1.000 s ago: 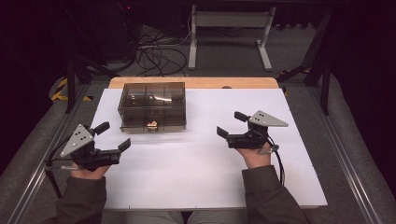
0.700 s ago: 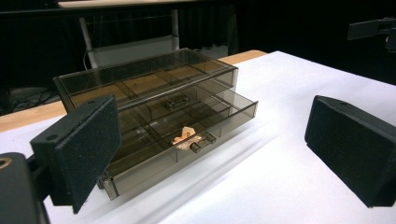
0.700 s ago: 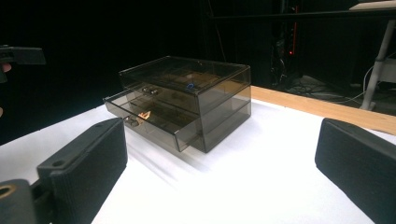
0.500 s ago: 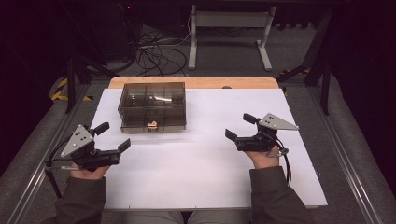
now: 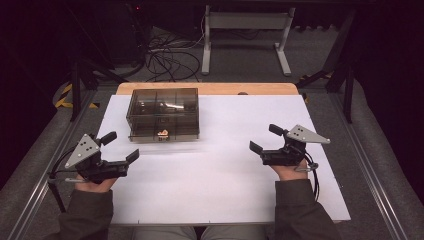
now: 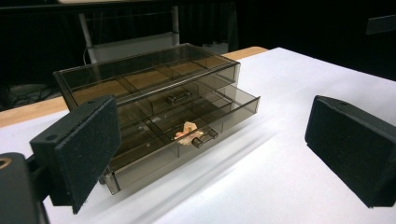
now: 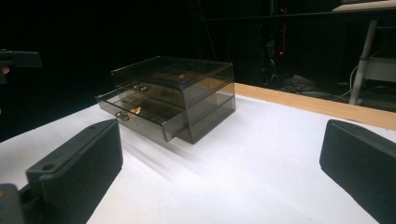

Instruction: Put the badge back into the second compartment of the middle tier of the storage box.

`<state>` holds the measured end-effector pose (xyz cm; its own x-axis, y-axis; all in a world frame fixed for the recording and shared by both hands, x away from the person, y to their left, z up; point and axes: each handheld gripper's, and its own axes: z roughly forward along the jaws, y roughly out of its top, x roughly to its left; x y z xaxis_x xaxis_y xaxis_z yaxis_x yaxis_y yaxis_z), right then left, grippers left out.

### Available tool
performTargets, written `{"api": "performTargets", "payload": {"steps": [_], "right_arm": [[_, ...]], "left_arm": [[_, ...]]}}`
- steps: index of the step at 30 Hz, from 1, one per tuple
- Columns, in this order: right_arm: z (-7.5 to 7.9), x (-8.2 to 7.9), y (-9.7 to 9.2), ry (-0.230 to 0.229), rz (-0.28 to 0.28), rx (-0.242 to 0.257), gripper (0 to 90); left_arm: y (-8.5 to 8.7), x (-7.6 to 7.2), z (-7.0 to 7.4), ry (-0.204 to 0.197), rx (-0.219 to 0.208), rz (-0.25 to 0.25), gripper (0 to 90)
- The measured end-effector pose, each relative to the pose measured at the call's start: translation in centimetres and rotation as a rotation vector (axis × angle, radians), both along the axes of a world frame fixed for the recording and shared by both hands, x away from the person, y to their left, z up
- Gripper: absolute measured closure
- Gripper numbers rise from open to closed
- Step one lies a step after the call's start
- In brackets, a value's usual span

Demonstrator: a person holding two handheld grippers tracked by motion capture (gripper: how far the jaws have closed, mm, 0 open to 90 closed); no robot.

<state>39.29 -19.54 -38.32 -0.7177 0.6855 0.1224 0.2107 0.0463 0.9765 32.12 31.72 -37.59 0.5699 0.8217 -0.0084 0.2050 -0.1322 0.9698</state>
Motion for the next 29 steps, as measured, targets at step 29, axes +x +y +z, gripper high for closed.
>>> {"api": "performTargets", "payload": {"steps": [29], "right_arm": [[-0.8, -0.3, -1.1, -0.004, -0.031, -0.023, 0.0]], "left_arm": [[0.2, 0.0, -0.1, 0.002, -0.003, 0.005, 4.4]]}}
